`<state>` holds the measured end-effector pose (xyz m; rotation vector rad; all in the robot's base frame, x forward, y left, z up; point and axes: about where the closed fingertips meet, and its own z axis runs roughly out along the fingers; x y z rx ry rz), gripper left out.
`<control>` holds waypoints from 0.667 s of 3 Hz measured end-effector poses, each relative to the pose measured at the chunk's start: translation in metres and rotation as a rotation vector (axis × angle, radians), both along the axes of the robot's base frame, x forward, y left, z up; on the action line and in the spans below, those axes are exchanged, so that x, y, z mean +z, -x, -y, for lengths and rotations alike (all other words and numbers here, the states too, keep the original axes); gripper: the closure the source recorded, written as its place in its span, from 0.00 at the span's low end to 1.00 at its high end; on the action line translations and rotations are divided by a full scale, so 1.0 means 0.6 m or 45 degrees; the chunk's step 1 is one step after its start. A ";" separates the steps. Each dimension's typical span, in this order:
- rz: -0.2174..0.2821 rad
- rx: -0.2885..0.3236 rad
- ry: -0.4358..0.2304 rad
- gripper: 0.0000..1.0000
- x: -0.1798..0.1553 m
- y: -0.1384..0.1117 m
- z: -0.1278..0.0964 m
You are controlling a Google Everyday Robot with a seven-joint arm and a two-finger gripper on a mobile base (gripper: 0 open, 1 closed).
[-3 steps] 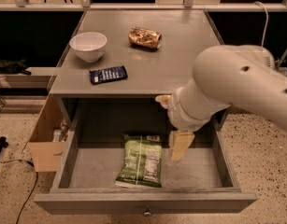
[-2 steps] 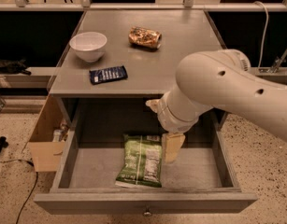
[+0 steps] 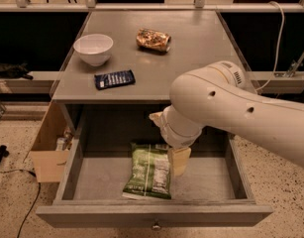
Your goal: Pick green jalapeno chip bag from top drawer and place on counter
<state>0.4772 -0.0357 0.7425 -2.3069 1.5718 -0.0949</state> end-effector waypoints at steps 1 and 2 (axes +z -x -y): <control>0.083 0.093 0.010 0.00 0.010 0.006 -0.014; 0.178 0.247 -0.005 0.00 0.009 0.011 -0.038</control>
Offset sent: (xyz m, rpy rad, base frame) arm -0.0112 0.0450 0.0035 0.0064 -0.2701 0.4444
